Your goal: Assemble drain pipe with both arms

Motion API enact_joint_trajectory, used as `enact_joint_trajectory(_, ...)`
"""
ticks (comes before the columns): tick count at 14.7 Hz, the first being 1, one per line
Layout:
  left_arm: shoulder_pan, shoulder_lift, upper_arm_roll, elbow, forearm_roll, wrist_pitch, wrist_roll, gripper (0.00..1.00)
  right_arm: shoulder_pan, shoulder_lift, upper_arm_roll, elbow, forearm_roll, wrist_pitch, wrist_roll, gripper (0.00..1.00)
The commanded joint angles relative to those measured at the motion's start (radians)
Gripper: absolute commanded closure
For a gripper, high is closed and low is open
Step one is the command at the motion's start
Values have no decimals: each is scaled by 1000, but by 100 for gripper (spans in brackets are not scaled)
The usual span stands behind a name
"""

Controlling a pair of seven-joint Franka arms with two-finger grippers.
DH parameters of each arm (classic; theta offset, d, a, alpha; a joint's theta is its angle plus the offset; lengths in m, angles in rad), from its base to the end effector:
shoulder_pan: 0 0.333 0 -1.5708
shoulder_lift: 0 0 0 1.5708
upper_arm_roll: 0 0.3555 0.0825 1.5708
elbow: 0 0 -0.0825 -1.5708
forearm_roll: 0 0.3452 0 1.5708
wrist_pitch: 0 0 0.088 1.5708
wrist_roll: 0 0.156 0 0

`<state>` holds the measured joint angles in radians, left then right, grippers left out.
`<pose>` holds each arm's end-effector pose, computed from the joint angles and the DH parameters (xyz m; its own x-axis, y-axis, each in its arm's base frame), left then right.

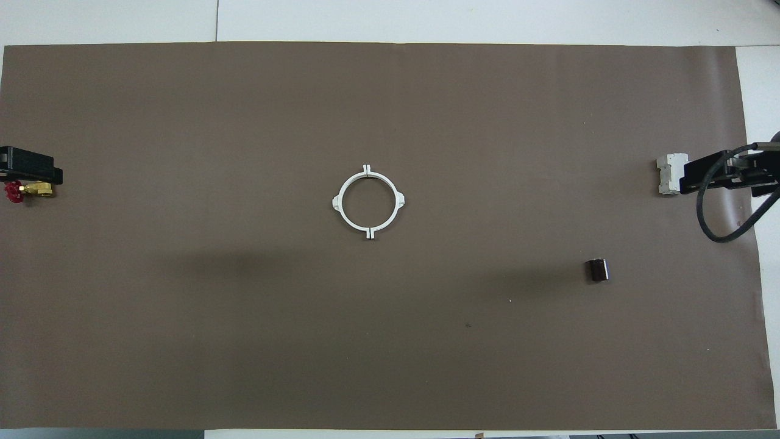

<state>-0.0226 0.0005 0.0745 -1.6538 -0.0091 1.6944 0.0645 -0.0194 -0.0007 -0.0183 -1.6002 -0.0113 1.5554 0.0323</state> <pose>0.5271 0.0261 0.5895 0.9991 -0.0115 0.0406 -0.0118 -0.9999 0.0064 0.5103 -0.0210 0.6014 0.9966 -0.0701 -0.0437 -0.0696 -0.9975 0.0127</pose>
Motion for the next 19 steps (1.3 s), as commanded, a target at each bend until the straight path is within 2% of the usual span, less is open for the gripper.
enact_joint_trajectory(1, 4, 23, -1, 77, -9, -71, 18, 0, -10, -8, 6, -4, 16, 9, -25, 0)
enact_joint_trajectory(4, 3, 46, -2, 131, -8, -134, 18, 0, -10, -8, 6, -4, 16, 9, -25, 0)
enact_joint_trajectory(8, 0, 9, -4, 66, -11, -139, 6, 0, -11, -8, 6, -4, 16, 8, -26, 0)
enact_joint_trajectory(19, -8, -22, -5, 29, -11, -156, 4, 0, -11, -7, 6, -4, 16, 9, -25, 0)
